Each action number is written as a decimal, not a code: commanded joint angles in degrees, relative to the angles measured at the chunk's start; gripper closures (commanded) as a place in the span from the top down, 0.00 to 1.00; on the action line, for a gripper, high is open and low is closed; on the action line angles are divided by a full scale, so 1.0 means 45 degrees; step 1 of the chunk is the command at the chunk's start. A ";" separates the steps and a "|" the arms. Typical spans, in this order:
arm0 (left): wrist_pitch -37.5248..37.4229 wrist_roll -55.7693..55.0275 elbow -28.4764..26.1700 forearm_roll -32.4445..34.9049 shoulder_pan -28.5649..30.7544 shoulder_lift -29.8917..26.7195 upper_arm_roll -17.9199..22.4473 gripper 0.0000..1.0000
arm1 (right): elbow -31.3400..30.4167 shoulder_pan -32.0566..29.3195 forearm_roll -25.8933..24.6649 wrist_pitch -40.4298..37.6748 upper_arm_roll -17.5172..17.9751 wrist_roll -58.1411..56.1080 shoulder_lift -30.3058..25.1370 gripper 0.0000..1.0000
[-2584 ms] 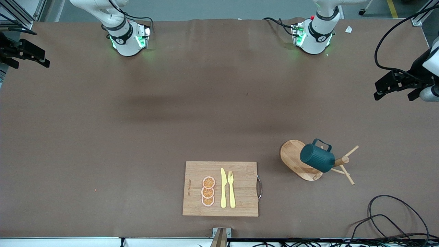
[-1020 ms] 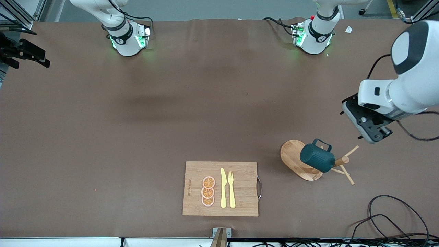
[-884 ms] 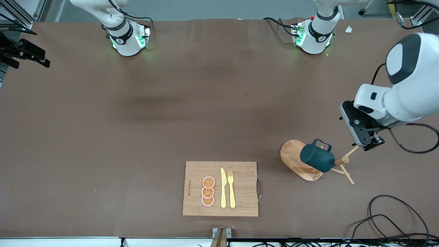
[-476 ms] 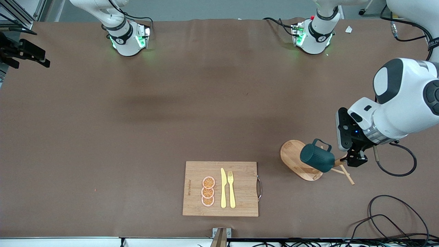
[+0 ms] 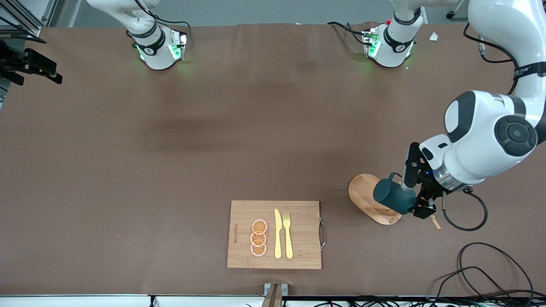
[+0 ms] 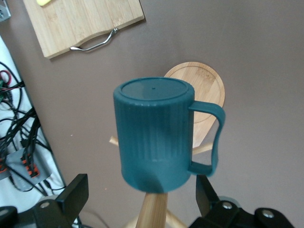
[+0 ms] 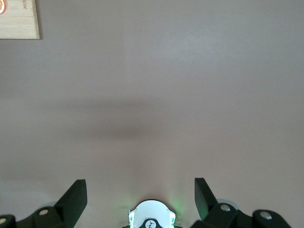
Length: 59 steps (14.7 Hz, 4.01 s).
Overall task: Transfer cup from left to right arm and place
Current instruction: 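Close the left gripper on the teal mug body, then lift the teal mug off the stand and carry it toward the table middle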
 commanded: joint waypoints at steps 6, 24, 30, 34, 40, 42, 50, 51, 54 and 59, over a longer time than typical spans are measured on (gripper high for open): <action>0.1055 0.0360 0.0081 -0.0418 0.0160 0.0911 -0.0095 0.99 | -0.0196 0.0070 -0.0026 -0.0013 -0.0009 0.0028 -0.0166 1.00; 0.1565 0.0653 -0.0134 -0.1823 0.0355 0.1264 -0.0329 0.59 | -0.0196 0.0070 -0.0026 -0.0013 -0.0009 0.0028 -0.0166 1.00; 0.0725 0.0478 -0.0056 -0.2878 0.0297 0.0892 -0.0583 0.57 | -0.0215 0.0051 -0.0026 -0.0013 -0.0009 0.0028 -0.0166 1.00; 0.0295 -0.0184 -0.0036 -0.3074 0.0141 0.0561 -0.0641 0.57 | -0.0215 0.0031 -0.0026 -0.0013 -0.0028 0.0009 -0.0166 1.00; 0.0040 -0.2020 -0.0036 -0.2453 -0.0346 0.0228 -0.1325 0.59 | -0.0215 0.0012 -0.0026 -0.0013 -0.0028 0.0009 -0.0166 1.00; 0.0040 -0.2858 -0.0017 -0.1420 -0.0814 0.0189 -0.1345 0.59 | -0.0215 0.0012 -0.0026 -0.0013 -0.0028 0.0009 -0.0166 1.00; 0.0236 -0.4983 -0.0017 0.2796 -0.3488 0.0286 -0.1325 0.48 | -0.0215 0.0012 -0.0026 -0.0013 -0.0028 0.0009 -0.0146 1.00; 0.0236 -0.5919 -0.0036 0.3733 -0.3898 0.0306 -0.1325 0.47 | -0.0215 0.0012 -0.0026 -0.0013 -0.0028 0.0009 -0.0146 1.00; 0.0061 -0.8440 -0.0075 0.6662 -0.5790 0.0695 -0.1267 0.45 | -0.0196 0.0012 -0.0026 -0.0013 -0.0028 0.0028 -0.0146 1.00; -0.1322 -1.0886 0.0448 1.0629 -0.8058 0.2157 -0.0956 0.43 | 0.0019 -0.0047 -0.0045 -0.0111 -0.0067 0.0184 -0.0107 1.00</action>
